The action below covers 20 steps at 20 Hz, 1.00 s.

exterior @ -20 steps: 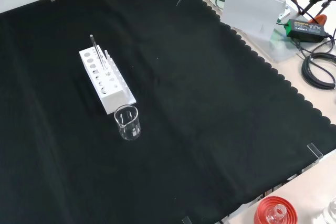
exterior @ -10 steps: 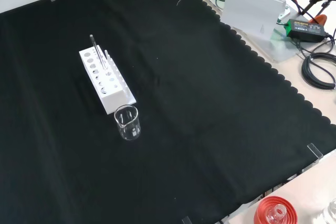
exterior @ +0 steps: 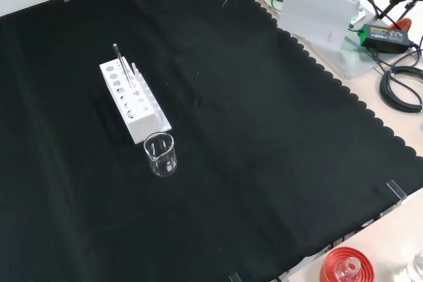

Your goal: Take the glass rod from the white test tube rack.

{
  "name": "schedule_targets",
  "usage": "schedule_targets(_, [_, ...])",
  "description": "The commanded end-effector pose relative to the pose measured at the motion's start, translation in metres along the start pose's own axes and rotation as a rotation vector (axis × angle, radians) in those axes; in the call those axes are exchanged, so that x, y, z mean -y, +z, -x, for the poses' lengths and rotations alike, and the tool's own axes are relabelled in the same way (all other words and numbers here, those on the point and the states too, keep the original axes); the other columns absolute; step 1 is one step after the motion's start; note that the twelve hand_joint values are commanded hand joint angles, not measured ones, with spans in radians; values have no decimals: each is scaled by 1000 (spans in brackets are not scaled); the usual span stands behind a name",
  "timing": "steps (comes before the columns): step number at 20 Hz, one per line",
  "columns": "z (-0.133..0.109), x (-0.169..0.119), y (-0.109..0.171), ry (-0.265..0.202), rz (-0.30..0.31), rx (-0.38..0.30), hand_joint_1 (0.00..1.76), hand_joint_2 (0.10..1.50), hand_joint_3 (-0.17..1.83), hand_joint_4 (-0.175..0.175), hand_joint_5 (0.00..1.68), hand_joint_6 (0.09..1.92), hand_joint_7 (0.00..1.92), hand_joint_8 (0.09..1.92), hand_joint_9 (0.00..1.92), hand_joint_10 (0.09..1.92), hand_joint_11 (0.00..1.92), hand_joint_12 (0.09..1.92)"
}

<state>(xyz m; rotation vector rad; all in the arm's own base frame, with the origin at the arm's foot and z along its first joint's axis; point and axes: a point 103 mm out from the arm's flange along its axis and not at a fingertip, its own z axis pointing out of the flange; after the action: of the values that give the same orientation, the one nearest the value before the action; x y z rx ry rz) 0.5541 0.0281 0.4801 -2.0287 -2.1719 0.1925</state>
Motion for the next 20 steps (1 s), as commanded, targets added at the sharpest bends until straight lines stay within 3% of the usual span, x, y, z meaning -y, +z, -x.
schedule_targets(1, [1,-21,16,-12,-48,29,786,1033,-175,-37,452,87,556,749,707,783,532,1337])
schedule_targets(5, [2,-35,24,-16,-66,19,771,1044,-175,-32,454,87,556,745,706,784,531,1344])
schedule_targets(7, [8,-36,28,-33,-48,-32,765,1048,-175,-31,454,87,553,742,705,784,531,1346])
schedule_targets(11, [21,-45,40,8,-87,-5,760,1053,-175,-30,452,87,547,738,702,785,529,1349])
schedule_targets(20, [25,-64,64,4,-109,9,753,1074,-175,-39,448,87,534,733,704,791,535,1351])
